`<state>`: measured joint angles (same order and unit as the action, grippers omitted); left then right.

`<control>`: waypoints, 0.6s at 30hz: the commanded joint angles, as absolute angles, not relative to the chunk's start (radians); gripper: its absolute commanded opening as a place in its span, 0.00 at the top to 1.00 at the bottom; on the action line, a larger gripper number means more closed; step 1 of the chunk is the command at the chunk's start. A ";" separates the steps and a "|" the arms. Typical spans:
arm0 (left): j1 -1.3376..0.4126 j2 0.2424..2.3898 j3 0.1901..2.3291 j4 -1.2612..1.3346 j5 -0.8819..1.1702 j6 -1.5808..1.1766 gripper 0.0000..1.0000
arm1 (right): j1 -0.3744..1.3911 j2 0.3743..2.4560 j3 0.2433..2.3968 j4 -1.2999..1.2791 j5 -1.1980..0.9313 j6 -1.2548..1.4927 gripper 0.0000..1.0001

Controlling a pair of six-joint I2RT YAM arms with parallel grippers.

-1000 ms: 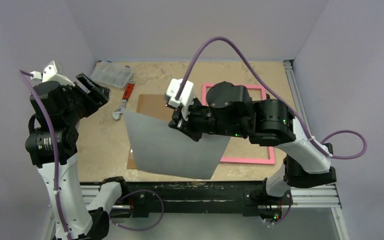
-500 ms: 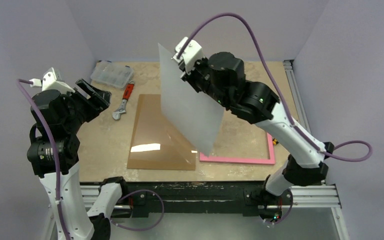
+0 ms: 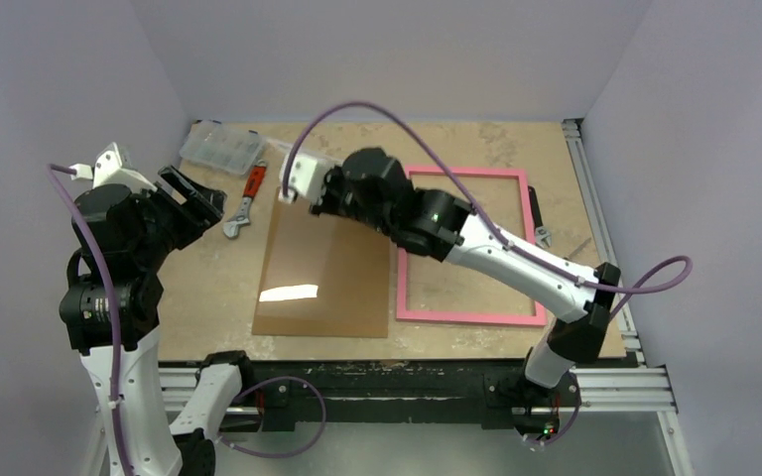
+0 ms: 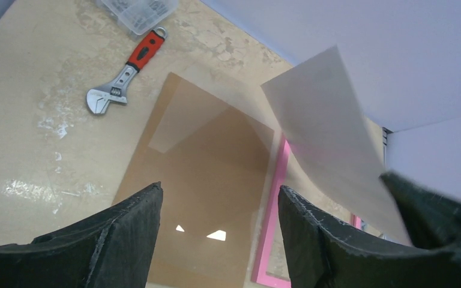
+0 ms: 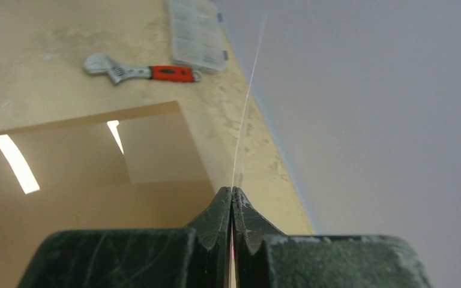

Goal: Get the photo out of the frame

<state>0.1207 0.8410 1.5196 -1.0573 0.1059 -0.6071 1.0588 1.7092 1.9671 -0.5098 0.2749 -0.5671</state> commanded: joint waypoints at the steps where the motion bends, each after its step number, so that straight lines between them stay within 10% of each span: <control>1: 0.112 0.839 1.571 -1.073 0.007 -0.600 0.33 | 1.223 1.628 1.668 -0.241 0.169 -0.722 1.00; 18: 0.110 0.818 1.525 -1.045 0.045 -0.620 0.34 | 1.443 1.768 1.153 0.142 0.290 -0.799 1.00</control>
